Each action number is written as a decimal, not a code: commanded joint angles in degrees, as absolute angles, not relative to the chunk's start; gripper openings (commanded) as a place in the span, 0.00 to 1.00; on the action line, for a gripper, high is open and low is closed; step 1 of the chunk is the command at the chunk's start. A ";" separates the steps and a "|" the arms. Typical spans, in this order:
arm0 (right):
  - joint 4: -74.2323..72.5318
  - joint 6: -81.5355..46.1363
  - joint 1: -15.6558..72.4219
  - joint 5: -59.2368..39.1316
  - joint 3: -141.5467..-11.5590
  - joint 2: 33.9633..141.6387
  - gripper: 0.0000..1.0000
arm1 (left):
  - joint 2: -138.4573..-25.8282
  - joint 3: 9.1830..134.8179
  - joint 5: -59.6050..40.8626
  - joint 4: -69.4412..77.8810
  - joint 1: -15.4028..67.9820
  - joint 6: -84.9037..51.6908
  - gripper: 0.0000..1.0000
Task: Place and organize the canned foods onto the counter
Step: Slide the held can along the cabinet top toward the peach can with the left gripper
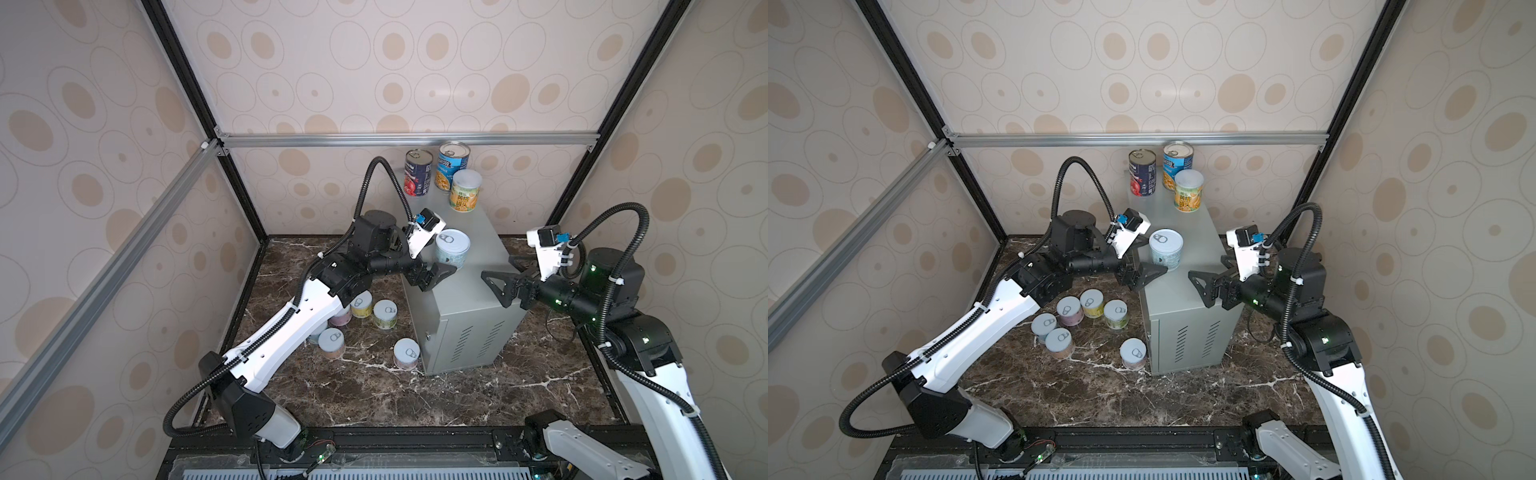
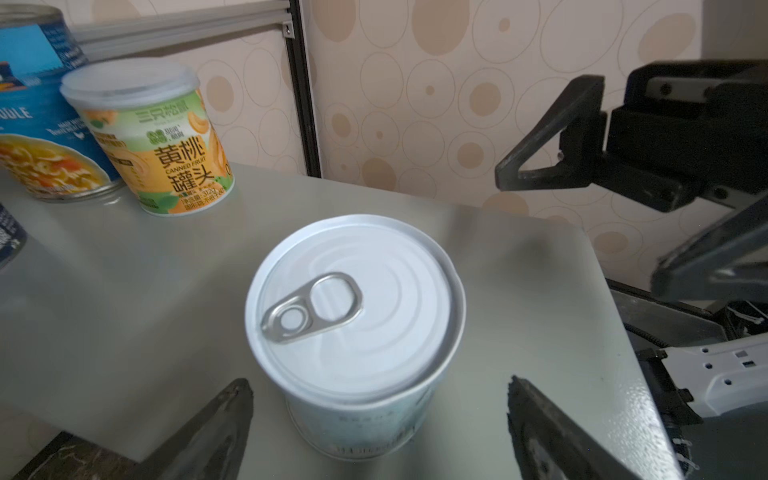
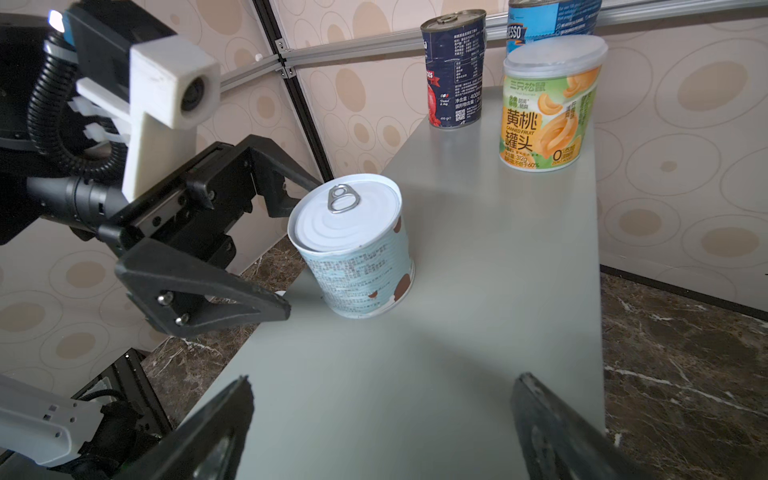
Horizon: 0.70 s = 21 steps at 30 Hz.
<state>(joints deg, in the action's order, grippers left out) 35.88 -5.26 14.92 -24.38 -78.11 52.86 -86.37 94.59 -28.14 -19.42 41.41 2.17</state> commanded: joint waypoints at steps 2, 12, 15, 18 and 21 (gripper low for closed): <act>34.48 -5.70 14.75 -24.35 -77.68 52.04 1.00 | -85.33 93.16 -28.18 -12.39 41.75 1.36 0.95; 35.37 -5.72 14.75 -23.93 -77.70 50.94 1.00 | -88.60 93.68 -27.37 -8.16 41.81 -0.49 0.94; 35.73 -5.61 14.75 -23.64 -77.65 50.54 1.00 | -89.70 94.38 -27.85 -7.18 41.79 -1.13 0.88; 35.97 -5.54 14.75 -23.40 -77.56 50.23 1.00 | -90.94 95.51 -27.58 -7.45 41.75 -1.40 0.87; 35.95 -5.36 14.71 -23.21 -77.44 49.94 1.00 | -91.32 95.37 -25.37 -6.65 41.75 -1.41 0.80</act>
